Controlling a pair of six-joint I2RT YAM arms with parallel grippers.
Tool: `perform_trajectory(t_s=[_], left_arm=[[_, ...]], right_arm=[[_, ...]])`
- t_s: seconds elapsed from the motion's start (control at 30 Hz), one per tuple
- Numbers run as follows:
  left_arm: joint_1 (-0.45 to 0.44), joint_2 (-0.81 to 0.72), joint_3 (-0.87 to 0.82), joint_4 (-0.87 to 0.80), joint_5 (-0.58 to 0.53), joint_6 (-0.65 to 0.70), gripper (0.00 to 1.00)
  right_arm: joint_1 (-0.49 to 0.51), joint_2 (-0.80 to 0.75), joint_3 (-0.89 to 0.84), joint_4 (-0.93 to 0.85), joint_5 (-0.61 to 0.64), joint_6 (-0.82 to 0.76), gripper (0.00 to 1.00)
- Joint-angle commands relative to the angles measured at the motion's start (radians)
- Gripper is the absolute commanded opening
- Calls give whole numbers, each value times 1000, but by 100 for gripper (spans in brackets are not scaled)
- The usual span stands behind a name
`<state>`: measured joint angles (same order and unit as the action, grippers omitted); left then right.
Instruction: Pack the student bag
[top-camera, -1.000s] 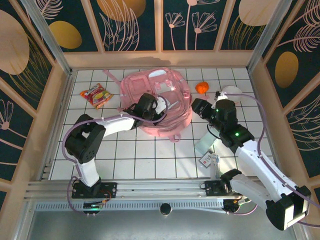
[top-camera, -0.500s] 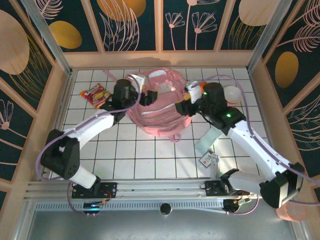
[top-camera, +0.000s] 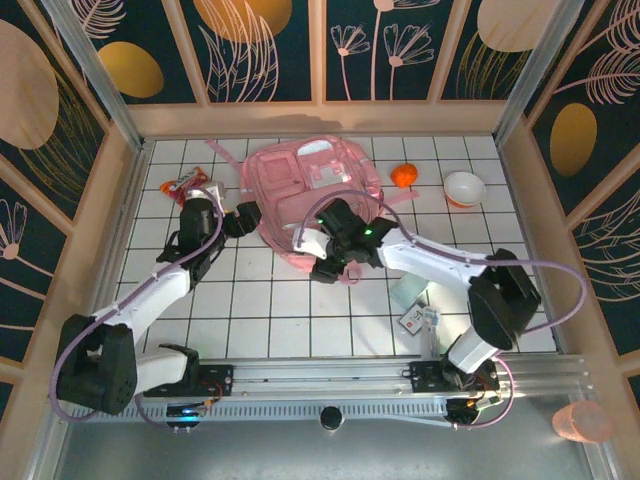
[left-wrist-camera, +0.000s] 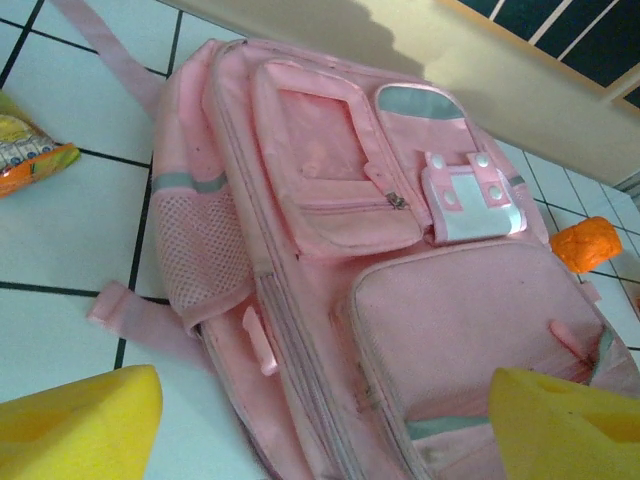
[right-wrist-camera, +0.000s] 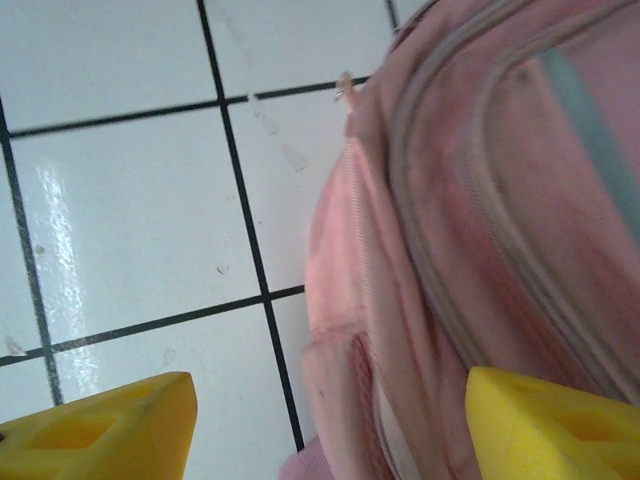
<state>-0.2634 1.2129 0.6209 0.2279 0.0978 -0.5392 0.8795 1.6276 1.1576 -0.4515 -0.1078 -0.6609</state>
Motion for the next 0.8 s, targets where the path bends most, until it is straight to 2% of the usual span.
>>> perform_trajectory(t_s=[0.0, 0.27, 0.4, 0.43, 0.57, 0.67, 0.77], left_arm=[[5, -33, -23, 38, -24, -46, 84], [6, -20, -48, 79, 11, -71, 82], [5, -6, -52, 99, 25, -47, 80], [5, -6, -52, 99, 28, -33, 80], [6, -16, -61, 88, 13, 36, 78], [6, -19, -59, 74, 35, 86, 75], [9, -25, -67, 75, 40, 108, 76]], right_arm=[[12, 59, 33, 77, 76, -77, 74], [10, 142, 11, 249, 143, -71, 74], [-4, 145, -36, 334, 157, -70, 65], [-8, 146, -43, 344, 155, -67, 61], [-14, 127, -65, 350, 163, -90, 33], [-42, 80, -10, 243, 95, -76, 3], [-101, 11, 80, 110, -46, -72, 0]])
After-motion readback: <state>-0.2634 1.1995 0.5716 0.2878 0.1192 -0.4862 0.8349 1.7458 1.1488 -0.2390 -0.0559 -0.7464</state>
